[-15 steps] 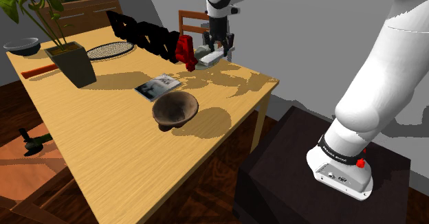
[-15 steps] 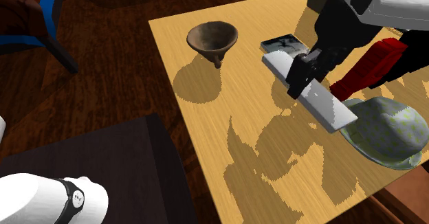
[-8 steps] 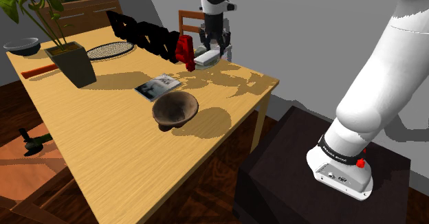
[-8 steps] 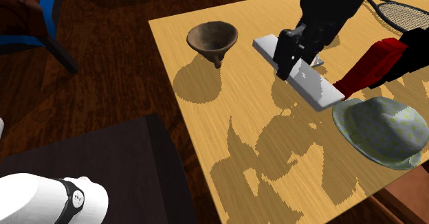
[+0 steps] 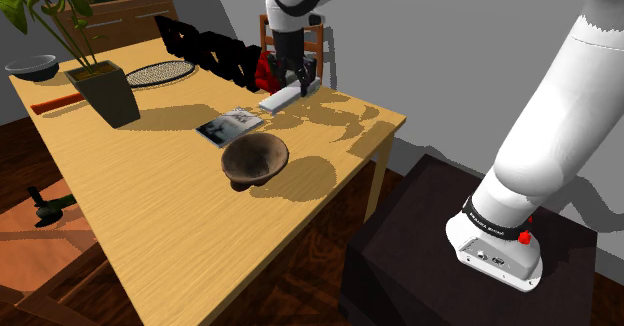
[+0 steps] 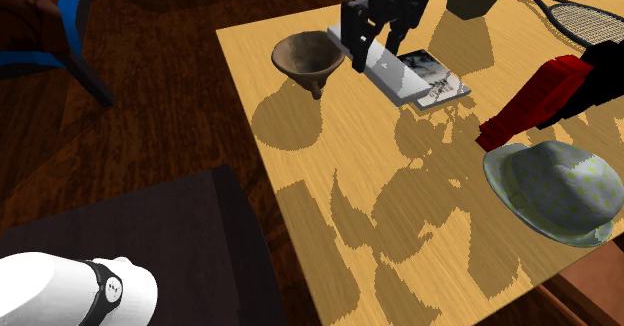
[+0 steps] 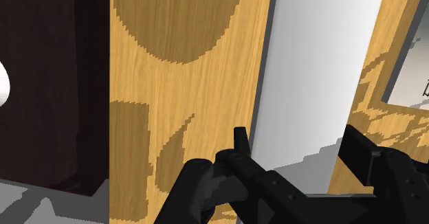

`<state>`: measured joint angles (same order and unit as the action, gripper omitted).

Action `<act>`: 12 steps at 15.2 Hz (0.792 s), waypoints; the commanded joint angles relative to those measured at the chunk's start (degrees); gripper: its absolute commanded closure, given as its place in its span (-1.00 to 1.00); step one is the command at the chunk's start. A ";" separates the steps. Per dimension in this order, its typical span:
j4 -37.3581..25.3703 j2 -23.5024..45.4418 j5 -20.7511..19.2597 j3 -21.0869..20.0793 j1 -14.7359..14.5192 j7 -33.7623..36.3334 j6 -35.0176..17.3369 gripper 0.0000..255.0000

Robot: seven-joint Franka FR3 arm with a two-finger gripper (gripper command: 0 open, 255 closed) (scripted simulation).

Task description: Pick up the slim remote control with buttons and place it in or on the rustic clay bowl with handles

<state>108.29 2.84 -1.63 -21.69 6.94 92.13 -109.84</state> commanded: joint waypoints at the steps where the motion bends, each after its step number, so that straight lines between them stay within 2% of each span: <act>1: -0.71 0.55 -0.23 -1.25 -1.42 2.83 0.24 1.00; 12: -7.53 6.35 -3.24 -7.80 -10.23 18.81 2.28 1.00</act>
<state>102.12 8.01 -4.24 -28.94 -2.30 109.18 -107.91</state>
